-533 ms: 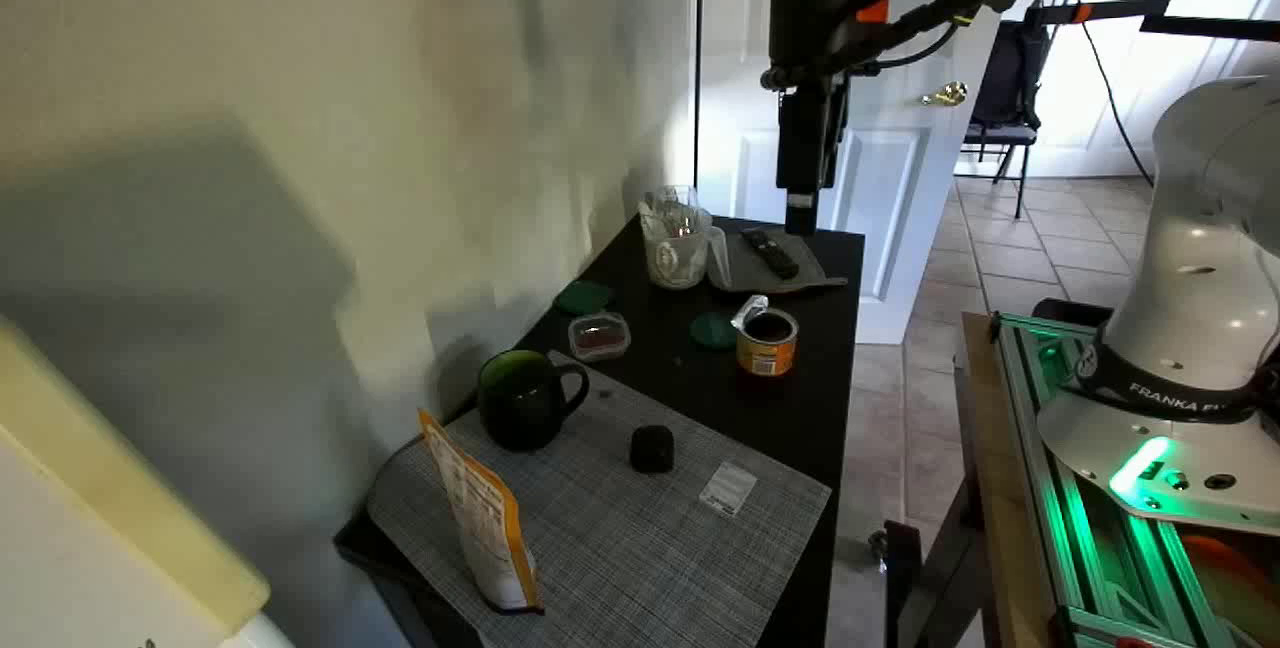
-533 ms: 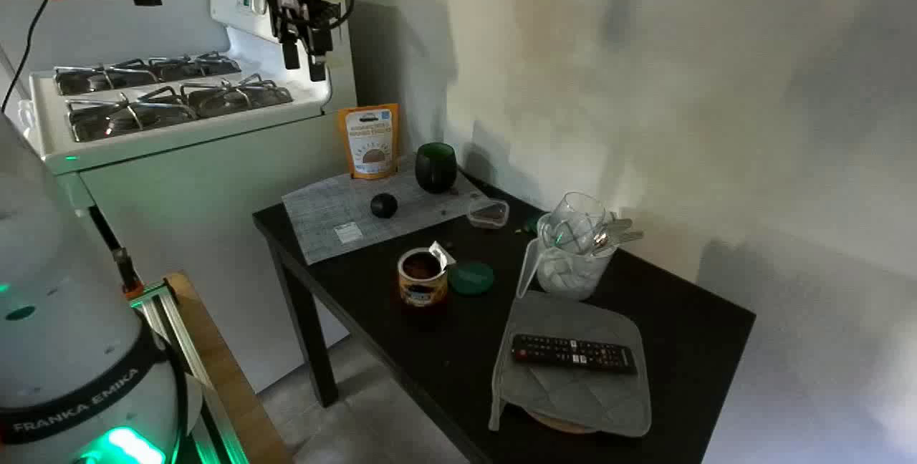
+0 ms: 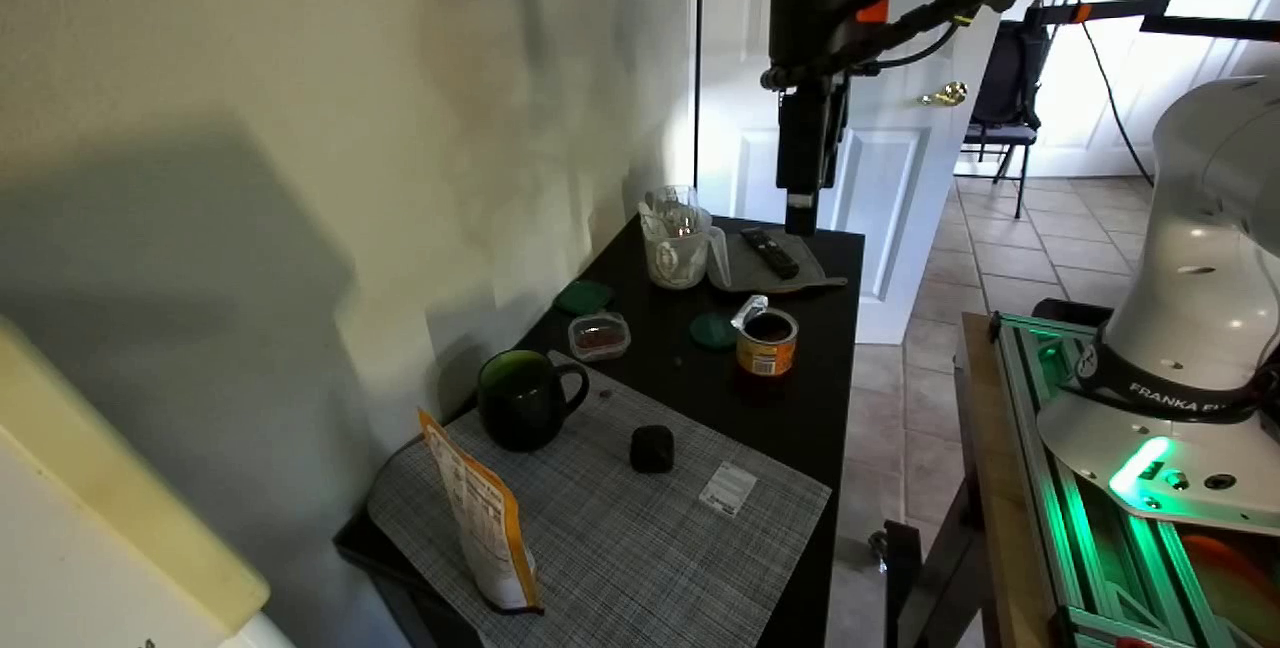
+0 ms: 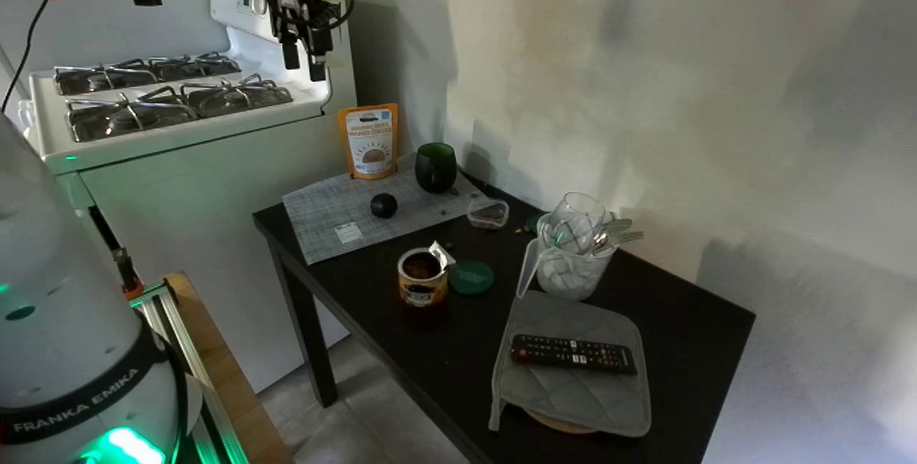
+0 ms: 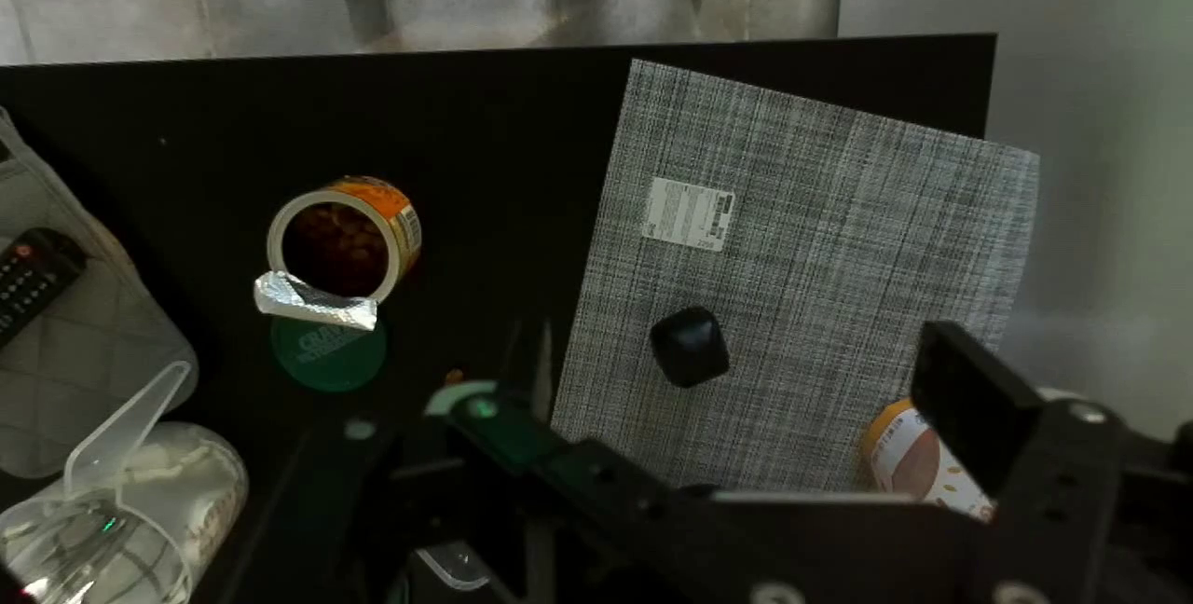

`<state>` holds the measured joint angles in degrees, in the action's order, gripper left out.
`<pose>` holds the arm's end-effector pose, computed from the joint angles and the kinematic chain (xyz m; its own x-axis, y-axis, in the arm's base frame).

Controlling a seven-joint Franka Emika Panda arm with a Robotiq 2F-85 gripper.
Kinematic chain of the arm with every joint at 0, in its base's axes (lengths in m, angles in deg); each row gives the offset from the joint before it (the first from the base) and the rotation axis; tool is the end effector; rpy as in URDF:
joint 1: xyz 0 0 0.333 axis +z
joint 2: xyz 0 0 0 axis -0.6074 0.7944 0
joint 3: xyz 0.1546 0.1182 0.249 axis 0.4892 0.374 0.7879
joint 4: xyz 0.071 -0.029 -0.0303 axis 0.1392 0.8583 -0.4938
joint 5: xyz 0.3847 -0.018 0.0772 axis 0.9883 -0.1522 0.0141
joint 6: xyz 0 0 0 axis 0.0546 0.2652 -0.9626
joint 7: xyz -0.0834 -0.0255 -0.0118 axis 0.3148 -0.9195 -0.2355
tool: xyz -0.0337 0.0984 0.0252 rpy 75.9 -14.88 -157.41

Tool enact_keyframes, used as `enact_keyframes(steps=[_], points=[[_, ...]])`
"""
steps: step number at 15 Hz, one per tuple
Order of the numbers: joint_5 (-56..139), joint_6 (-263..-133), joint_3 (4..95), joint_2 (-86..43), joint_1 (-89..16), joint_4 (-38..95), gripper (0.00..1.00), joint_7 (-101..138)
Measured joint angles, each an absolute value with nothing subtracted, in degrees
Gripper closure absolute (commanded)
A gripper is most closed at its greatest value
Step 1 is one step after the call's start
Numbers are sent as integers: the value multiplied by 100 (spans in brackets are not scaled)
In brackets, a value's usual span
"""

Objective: Pick up the small square clear lunch box and pour all its contents into the yellow can

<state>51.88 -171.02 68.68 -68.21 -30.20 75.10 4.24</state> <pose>0.3552 0.1649 0.4838 0.9995 -0.0157 -0.0286 -0.0149 -0.9995 0.0266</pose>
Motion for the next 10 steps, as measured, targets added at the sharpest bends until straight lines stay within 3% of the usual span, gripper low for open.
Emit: enact_keyframes(steps=[6, 10], points=[[4880, -17105, 6754, -6853, -3029, 7509, 0, 719], [4264, -16840, 6108, -6957, -3160, 7498, 0, 1917]])
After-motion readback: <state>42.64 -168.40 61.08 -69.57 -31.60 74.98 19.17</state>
